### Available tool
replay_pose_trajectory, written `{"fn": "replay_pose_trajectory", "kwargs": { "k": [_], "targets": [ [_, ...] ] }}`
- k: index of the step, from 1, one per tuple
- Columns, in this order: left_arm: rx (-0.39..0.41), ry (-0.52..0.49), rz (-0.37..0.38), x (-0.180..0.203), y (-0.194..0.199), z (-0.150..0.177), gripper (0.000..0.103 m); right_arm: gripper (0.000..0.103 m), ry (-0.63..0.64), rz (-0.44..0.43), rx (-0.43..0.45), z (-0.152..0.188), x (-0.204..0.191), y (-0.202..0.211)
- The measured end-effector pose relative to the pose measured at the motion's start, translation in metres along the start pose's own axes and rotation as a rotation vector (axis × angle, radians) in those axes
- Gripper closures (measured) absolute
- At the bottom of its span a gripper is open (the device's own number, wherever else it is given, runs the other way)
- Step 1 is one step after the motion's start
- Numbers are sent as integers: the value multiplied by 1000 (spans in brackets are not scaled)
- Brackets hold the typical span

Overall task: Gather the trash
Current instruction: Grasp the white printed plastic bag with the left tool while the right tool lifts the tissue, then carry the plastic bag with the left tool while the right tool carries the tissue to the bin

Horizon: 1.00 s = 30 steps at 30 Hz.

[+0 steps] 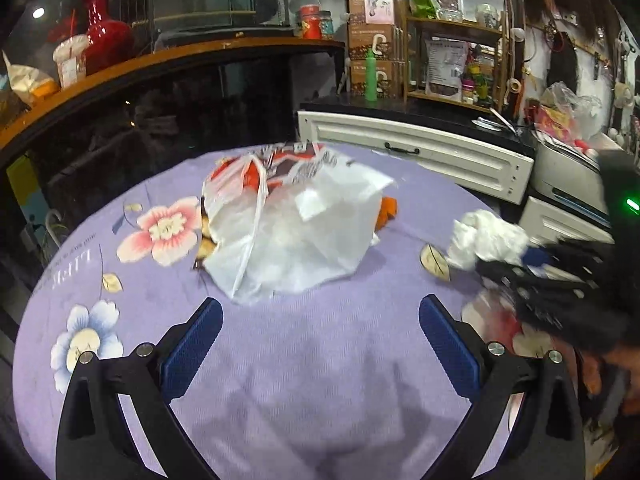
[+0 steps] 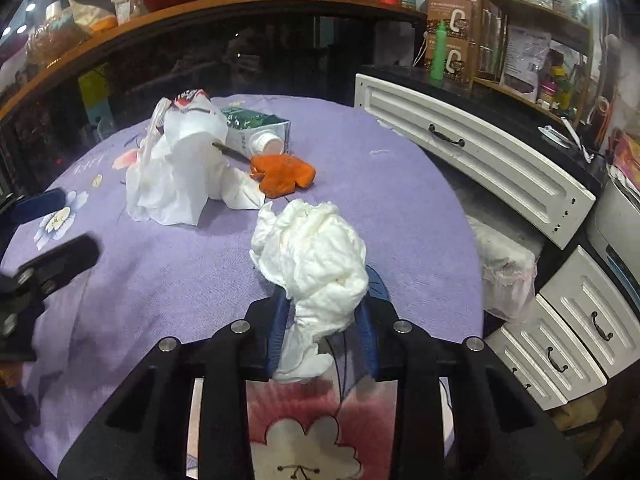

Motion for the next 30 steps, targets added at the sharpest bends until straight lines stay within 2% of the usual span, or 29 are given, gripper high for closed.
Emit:
{"fn": "replay_pose_trajectory", "kwargs": {
  "k": [4,8,13,15,17,18,20,21,23,25,30],
  "targets": [
    [-3,39,-48,15,-19,-17,6,71,-18,28,26,7,5,15],
    [4,35,-118,27,-36,-30,6,71,-48,21,32,17,8,26],
    [-26,61,-184,32,-62,-43,9,71,-58,11,31,31,6,37],
    [-36,71,-215,29,-71,-45,14,71,-61,2,31,35,4,40],
    [-37,79,-246,25,-77,-46,30,71,-56,-4,29,40,1,43],
    [-35,86,-252,22,-78,-45,34,71,-53,-4,30,42,0,45],
    [-53,120,-231,17,-79,-43,60,71,-50,-8,34,45,-2,47],
    [-60,148,-211,13,-77,-40,66,71,-51,-13,36,46,-2,48],
    [-54,183,-199,2,-68,-35,88,71,-56,-22,40,48,-3,50],
    [-26,195,-184,-5,-54,-32,97,71,-53,-31,49,49,-5,53],
    [57,254,-121,-31,-1,-23,99,71,-47,-55,66,52,-13,63]
  ]
}}
Point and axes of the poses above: each gripper's, at about its wrist camera, not at the fingertips, and y roughly against the way its jaws point, x to its right, z to its underside, the point moved 9 cm from there along -y, roughly the way its jaws point, and after that the axes turned 11 degrees about -z, right-handed, at the moved point
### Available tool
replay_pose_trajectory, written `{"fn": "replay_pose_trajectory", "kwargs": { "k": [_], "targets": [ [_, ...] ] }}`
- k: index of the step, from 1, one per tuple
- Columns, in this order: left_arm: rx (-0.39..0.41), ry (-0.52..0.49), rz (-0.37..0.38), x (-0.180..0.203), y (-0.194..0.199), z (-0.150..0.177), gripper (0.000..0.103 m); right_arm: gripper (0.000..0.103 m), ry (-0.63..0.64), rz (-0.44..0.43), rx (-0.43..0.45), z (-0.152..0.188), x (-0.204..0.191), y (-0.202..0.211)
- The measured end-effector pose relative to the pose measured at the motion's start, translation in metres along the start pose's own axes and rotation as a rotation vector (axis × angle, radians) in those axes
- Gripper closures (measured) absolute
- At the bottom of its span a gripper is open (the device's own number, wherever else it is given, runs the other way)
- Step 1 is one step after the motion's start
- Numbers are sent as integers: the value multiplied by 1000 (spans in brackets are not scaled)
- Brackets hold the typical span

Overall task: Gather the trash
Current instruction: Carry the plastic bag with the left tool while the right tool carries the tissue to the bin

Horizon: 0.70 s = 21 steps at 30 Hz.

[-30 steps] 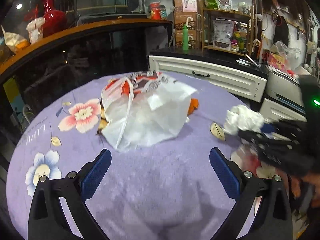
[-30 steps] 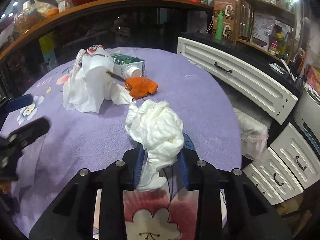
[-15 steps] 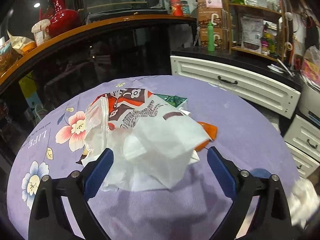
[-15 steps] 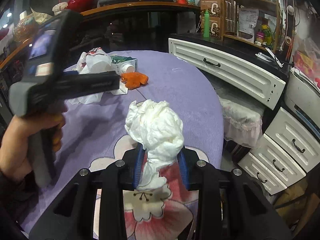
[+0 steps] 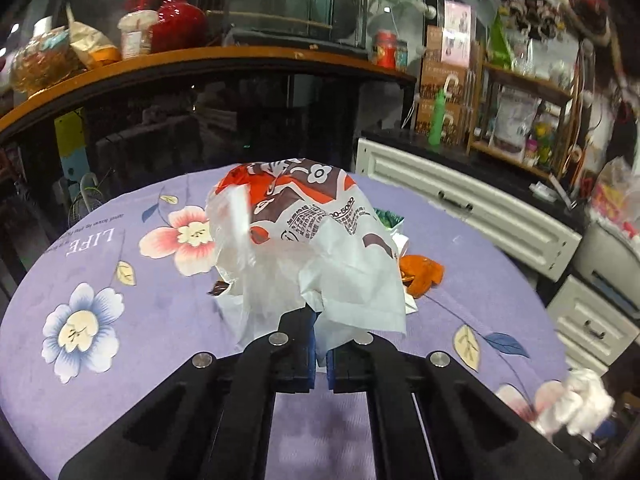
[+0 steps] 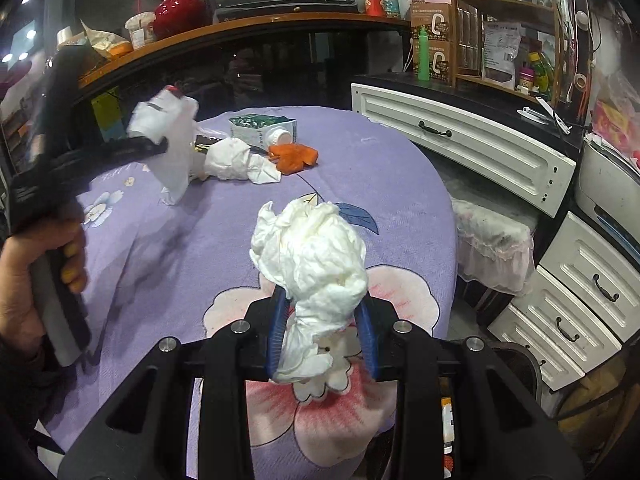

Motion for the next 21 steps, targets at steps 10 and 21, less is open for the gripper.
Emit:
{"fn": "replay_pose_trajectory", "kwargs": {
  "k": [10,21],
  "targets": [
    [122,-3,145,-12,96,8,100,71,1,-5,30,20,-5,40],
    [157,-119,404,80,176,36,100,71,-68,93,58,62,38,107]
  ]
}}
Point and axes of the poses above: each gripper's, at about its wrist camera, not at the fingertips, and y roughly against the way its jaws point, x to its right, z to its underside, the point moved 9 cm from there along -y, roughly the way its jaws point, and after that the axes turned 11 degrees about -z, right-handed, at the moved point
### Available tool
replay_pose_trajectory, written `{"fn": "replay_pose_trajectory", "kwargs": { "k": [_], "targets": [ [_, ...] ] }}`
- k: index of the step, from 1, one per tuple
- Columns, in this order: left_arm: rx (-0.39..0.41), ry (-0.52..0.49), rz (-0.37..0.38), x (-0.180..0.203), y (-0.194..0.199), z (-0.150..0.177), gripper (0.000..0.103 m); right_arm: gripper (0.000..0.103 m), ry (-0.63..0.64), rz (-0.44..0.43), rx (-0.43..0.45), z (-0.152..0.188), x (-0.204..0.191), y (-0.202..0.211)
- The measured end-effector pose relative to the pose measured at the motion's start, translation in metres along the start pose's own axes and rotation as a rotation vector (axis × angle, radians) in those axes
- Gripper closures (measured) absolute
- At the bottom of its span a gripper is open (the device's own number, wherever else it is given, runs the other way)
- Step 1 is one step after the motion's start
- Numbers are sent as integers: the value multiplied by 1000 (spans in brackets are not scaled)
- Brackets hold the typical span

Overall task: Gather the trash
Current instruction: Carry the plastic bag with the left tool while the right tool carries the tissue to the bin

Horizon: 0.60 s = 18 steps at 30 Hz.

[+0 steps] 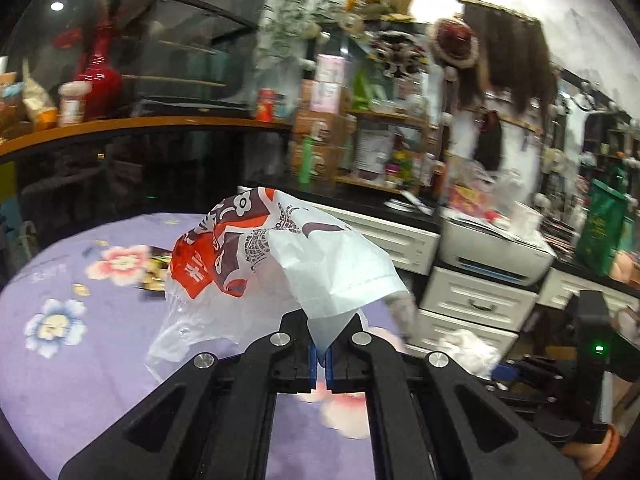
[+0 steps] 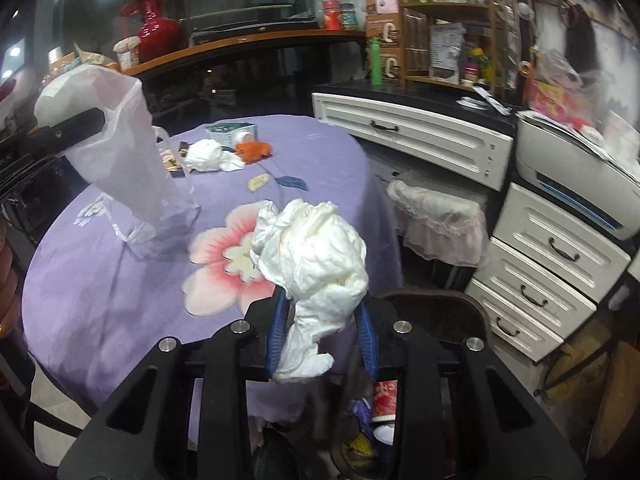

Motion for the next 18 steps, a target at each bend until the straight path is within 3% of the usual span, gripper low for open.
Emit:
{"fn": "replay_pose_trajectory", "kwargs": {
  "k": [7,13,18],
  "targets": [
    [-132,-87,260,116,-20,30,100,71,-107,146,17,32,68,44],
    [-256,-145,358,182,-43,74,100,71,-196,231,20,62,117,72],
    [-376,-176,407,214,-64,112,100,71,-267,260,35,78,146,87]
  ]
}}
Point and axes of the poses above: each gripper's, at about its wrist camera, not at the fingertips, and y roughly against the way its jaws point, x to its right, z to its underside, the point moved 9 cm from there along -y, roughly the way its jaws point, and after that the axes turned 11 degrees about -z, right-handed, at the moved point
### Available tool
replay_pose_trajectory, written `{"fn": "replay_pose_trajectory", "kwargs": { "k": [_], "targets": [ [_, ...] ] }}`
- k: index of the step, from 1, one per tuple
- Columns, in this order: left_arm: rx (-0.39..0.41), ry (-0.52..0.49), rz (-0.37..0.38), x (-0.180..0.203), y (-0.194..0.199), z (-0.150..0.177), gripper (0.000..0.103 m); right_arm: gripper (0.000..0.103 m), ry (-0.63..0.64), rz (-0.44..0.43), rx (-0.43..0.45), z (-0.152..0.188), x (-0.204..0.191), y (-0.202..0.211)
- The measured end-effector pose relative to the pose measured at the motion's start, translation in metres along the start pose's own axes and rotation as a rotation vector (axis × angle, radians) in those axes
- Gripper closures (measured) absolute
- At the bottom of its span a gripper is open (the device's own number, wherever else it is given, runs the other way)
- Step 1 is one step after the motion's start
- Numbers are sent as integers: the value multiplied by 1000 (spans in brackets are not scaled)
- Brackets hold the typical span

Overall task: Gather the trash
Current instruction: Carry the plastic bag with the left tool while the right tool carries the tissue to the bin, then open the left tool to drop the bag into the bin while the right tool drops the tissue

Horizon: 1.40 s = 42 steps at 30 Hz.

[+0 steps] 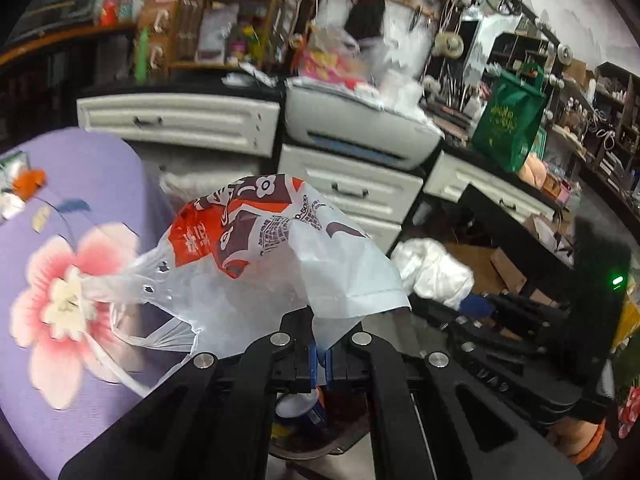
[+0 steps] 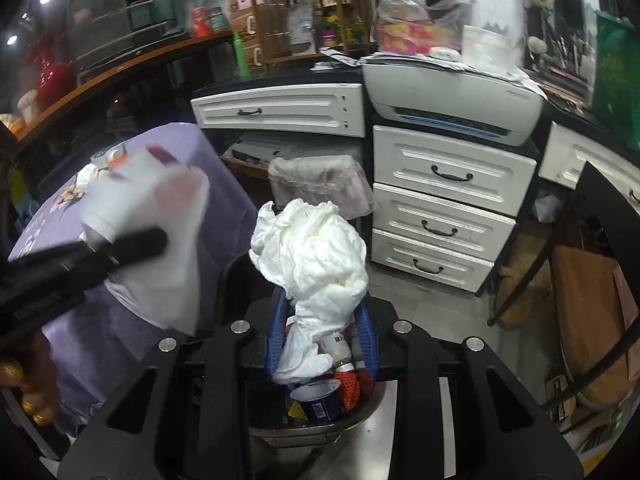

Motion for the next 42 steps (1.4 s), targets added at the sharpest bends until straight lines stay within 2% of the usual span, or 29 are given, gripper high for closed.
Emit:
{"fn": "replay_pose_trajectory", "kwargs": {
  "k": [5,15,16,18,19,20,21,25,31,35,42],
  "targets": [
    [-103,-20,4,15,-45,31,100,71,-24,18,4,3,13,1],
    [-227,-56,-39,13,-89,76,99,71,-61,19,-38,16,23,-15],
    [-246,-71,-37,14,-93,82,96,71,-63,20,-42,17,24,-16],
    [-267,-90,-40,13,-96,89,76,71,-66,23,-49,20,25,-18],
    [-270,-93,-43,12,-96,91,52,71,-68,25,-52,20,25,-19],
    [-262,-88,-32,11,-94,93,38,71,-70,26,-55,21,26,-20],
    [-254,-82,-23,11,-92,93,36,71,-71,27,-58,22,27,-21],
    [-230,-85,-25,7,-81,93,33,71,-72,29,-70,26,28,-26],
    [-126,-72,-82,-8,-50,78,27,71,-49,4,-100,32,17,-40],
    [-56,-67,-146,-22,-25,64,24,71,-44,-29,-135,40,8,-54],
    [12,-44,-161,-33,2,48,19,71,-19,-66,-214,59,-9,-82]
  ]
}}
Point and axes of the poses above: each gripper's, at about its wrist camera, not at the fingertips, and y roughly against the way its jaws point, x to its right, z to its underside, the point moved 9 cm from there along -y, roughly the way its jaws point, and after that the axes turned 11 degrees about -z, right-handed, at the moved point
